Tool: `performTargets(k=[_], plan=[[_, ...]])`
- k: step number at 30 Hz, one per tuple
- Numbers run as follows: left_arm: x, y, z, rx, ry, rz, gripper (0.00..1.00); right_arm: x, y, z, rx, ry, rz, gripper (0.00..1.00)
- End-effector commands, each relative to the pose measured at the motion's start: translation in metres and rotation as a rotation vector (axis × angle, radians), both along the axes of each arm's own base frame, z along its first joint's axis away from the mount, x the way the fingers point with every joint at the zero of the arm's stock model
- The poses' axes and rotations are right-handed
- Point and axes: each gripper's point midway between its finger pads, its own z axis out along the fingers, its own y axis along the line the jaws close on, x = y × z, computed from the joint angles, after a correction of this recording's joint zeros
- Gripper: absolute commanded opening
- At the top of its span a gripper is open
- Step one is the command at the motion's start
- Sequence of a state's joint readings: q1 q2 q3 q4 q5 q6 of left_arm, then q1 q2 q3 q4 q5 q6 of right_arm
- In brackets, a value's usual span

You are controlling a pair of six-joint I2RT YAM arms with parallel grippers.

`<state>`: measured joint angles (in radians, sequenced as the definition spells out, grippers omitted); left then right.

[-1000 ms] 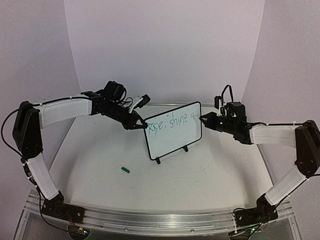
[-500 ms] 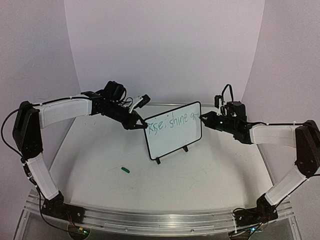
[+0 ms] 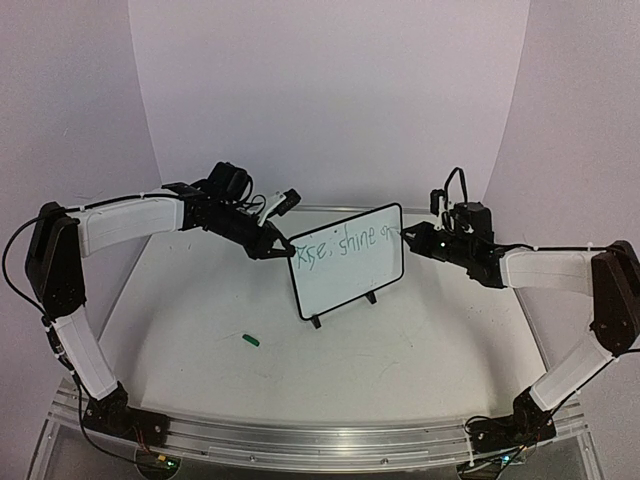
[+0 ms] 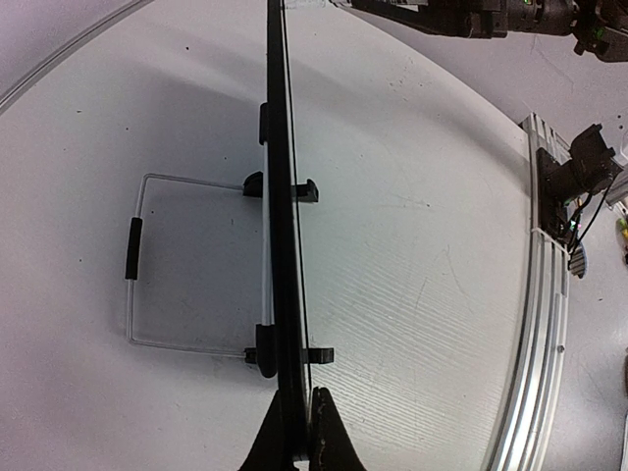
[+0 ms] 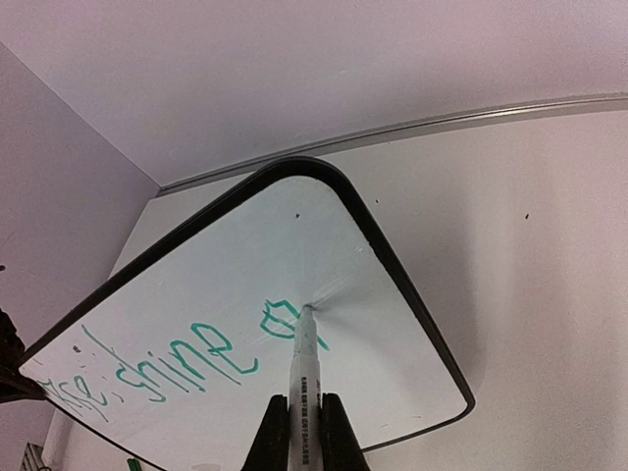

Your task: Write a sentence on the whiteboard

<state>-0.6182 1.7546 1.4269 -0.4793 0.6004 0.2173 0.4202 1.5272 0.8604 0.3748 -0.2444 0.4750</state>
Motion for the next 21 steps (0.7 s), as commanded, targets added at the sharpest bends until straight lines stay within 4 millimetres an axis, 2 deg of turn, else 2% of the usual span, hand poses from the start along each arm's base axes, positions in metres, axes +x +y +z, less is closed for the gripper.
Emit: performTargets(k=[1, 11, 21], plan=[[-0.012, 0.007, -0.041, 0.130, 0.064, -0.021, 0.00, 0.012, -0.004, 0.039, 0.024, -0.109, -0.038, 0.00], [-0.012, 0.008, -0.041, 0.130, 0.064, -0.021, 0.00, 0.013, -0.007, 0.023, 0.011, -0.074, -0.057, 0.00], [-0.013, 0.007, -0.041, 0.130, 0.066, -0.021, 0.00, 0.004, -0.008, -0.007, 0.003, -0.005, -0.053, 0.00]])
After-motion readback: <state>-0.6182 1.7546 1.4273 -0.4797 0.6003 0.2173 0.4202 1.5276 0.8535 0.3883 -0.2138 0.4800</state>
